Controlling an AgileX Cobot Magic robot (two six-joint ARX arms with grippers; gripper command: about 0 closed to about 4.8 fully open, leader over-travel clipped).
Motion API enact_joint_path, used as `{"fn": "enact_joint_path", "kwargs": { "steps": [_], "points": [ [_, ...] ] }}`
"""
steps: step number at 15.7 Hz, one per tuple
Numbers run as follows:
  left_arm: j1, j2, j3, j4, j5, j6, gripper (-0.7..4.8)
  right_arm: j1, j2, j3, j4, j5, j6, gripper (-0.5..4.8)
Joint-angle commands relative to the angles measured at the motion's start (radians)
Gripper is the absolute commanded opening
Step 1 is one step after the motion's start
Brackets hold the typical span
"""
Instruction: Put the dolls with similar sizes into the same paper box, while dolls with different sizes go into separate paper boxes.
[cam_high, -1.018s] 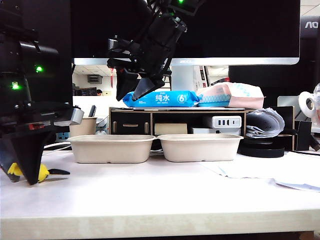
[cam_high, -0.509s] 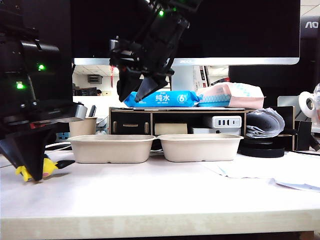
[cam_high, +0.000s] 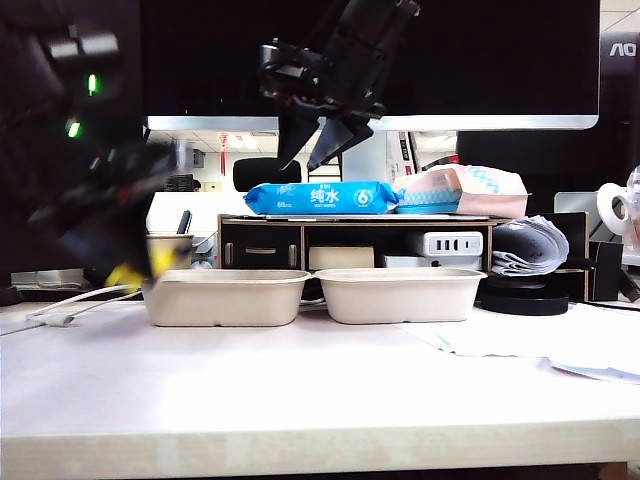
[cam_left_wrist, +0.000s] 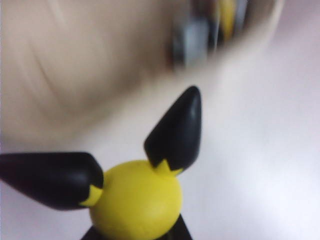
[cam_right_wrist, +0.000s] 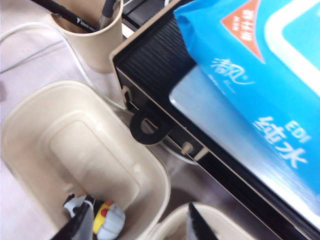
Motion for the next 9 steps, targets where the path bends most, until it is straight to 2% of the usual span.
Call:
{"fn": "enact_joint_path", "kwargs": {
  "steps": [1, 4, 5, 8, 9],
  "points": [
    [0.002, 0.002, 0.005, 0.221, -0.019, -0.044, 0.2, -0.011, -0.018, 0.005, -0.035, -0.003, -0.004, 2.43],
    [0.002, 0.021, 0.005, 0.328, -0.101, -0.051, 0.25, -0.023, -0.027, 0.005, -0.067, -0.003, -0.01, 2.43],
    [0.005, 0.037, 0.005, 0.356, -0.108, -0.066, 0.73, -0.027, -0.031, 0.005, -0.07, -0.003, -0.01, 2.43],
    [0.015, 0.09, 0.005, 0.408, -0.05, -0.069, 0.93, -0.032, -0.041, 0.005, -0.076, -0.003, -0.01, 2.43],
    [0.014, 0.107, 0.005, 0.418, -0.036, -0.084, 1.93, -0.034, -0.047, 0.005, -0.082, -0.003, -0.01, 2.43]
  ]
}}
